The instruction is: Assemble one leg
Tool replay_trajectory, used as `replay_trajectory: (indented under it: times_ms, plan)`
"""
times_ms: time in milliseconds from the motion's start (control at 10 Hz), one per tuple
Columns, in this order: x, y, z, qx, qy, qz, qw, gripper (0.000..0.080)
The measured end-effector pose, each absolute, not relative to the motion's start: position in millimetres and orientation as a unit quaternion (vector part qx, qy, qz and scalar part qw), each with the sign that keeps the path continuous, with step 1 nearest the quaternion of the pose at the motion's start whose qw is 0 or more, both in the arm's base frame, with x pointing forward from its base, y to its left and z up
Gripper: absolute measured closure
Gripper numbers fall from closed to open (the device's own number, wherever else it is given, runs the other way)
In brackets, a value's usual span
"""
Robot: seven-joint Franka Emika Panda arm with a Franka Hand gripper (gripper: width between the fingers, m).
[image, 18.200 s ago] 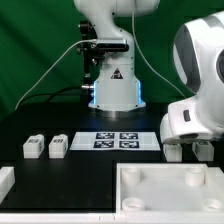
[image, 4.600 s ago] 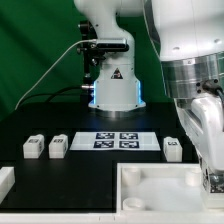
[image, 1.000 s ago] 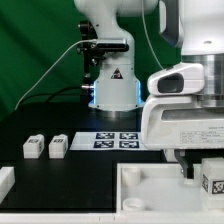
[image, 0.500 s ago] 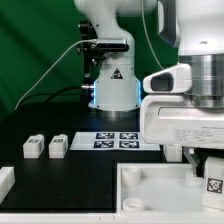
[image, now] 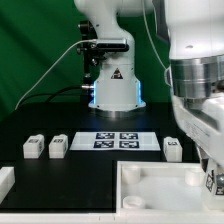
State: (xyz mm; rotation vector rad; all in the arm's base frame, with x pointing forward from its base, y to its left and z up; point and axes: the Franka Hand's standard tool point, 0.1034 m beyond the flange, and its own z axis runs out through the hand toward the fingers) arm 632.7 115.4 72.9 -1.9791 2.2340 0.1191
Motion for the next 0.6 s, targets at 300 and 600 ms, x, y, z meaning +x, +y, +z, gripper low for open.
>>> replay_trajectory:
  times_ms: [300,600]
  plan:
    - [630.5,116.1,71.2,-0.634,0.769,0.043,0.074,0.05]
    - [628.8,121.3,68.4,-0.711,0.698,0.032,0.081,0.0256]
